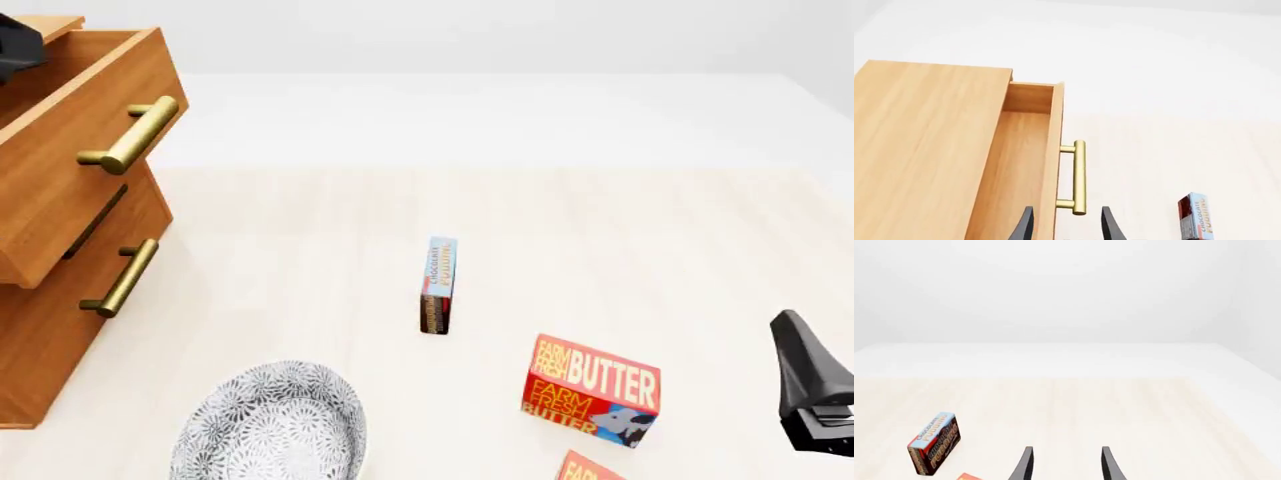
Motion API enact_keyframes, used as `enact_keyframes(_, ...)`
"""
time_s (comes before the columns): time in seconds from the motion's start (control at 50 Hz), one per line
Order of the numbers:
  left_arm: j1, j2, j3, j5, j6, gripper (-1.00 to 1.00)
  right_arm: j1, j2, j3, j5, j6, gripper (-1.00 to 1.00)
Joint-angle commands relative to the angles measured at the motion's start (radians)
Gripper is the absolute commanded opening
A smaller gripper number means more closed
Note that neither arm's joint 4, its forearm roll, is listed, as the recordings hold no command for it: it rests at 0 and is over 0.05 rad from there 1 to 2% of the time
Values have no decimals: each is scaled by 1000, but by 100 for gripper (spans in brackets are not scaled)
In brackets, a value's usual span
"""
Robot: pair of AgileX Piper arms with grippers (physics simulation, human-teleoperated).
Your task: Put the chocolate pudding in the top drawer of the cabinet and close it.
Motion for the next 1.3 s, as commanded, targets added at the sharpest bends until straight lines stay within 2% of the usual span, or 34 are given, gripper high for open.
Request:
enact_keyframes(0.02, 12, 31, 3, 1, -3, 100, 0, 0, 0, 0, 0, 100)
enact_keyframes(0.26, 25, 63, 0, 13, 12, 100, 0, 0, 0, 0, 0, 100)
enact_keyframes(0.56, 24, 74, 46, -8, 4, 100, 0, 0, 0, 0, 0, 100)
enact_keyframes(1.3, 6, 156, 52, -23, 14, 100, 0, 0, 0, 0, 0, 100)
